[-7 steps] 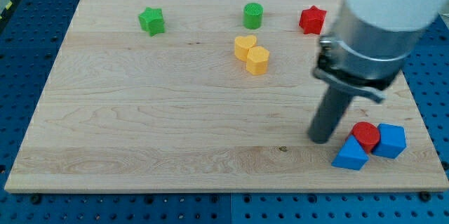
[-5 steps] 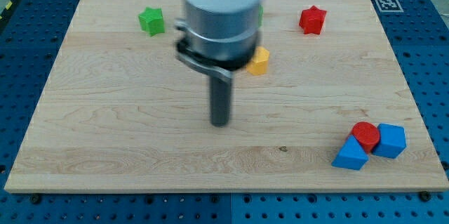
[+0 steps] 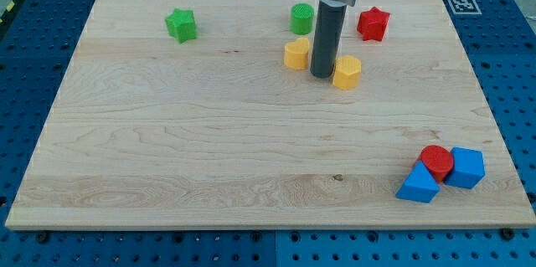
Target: Move the hexagon towards the red circle
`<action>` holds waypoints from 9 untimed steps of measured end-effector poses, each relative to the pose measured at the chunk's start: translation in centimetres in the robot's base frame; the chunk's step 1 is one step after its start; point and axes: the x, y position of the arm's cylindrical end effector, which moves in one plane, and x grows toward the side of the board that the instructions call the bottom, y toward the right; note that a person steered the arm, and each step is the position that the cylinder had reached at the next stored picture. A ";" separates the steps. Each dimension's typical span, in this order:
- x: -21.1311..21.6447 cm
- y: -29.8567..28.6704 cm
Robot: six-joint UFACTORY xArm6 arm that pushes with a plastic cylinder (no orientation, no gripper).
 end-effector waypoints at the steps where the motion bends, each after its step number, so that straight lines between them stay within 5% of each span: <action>1: -1.6 1.2; 7: 10.3 11.0; 9: 9.1 6.7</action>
